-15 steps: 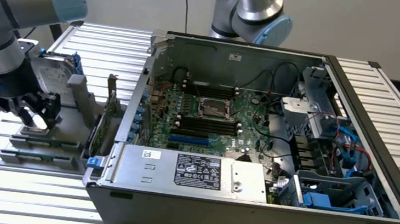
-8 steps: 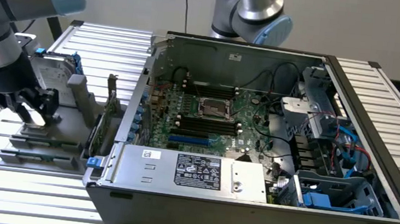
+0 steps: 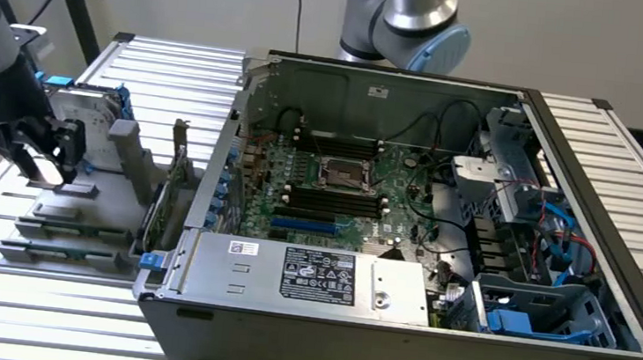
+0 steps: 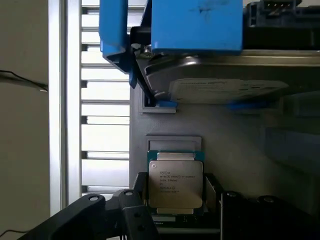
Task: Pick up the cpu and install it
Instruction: 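Pick up the cpu and move it towards the insertion slot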
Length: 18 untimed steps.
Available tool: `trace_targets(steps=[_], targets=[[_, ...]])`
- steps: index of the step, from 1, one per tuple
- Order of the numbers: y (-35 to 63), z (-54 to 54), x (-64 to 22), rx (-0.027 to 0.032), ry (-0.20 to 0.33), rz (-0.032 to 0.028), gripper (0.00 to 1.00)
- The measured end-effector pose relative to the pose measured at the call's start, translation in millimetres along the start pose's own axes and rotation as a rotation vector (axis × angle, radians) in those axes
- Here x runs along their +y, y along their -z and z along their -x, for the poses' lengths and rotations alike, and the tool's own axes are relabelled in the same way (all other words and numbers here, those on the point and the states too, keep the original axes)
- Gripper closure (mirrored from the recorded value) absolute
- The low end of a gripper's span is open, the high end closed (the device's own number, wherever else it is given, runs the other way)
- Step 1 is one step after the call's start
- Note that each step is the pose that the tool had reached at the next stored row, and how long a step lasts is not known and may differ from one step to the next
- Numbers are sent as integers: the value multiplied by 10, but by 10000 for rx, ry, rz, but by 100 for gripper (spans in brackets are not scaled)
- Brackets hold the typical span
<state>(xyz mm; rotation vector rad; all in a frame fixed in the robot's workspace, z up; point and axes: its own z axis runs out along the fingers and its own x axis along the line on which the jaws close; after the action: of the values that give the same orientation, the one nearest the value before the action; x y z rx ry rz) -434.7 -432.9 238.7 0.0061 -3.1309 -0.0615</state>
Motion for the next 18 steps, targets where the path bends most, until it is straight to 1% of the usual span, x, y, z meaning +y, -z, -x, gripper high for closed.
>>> trace_targets(steps=[4,12,15,18], targets=[[181,32,8,2,-1,-1,45],[545,146,26,0,-1,0,45],[684,213,32,0,1,0,45],[820,323,37,0,3,3,45]])
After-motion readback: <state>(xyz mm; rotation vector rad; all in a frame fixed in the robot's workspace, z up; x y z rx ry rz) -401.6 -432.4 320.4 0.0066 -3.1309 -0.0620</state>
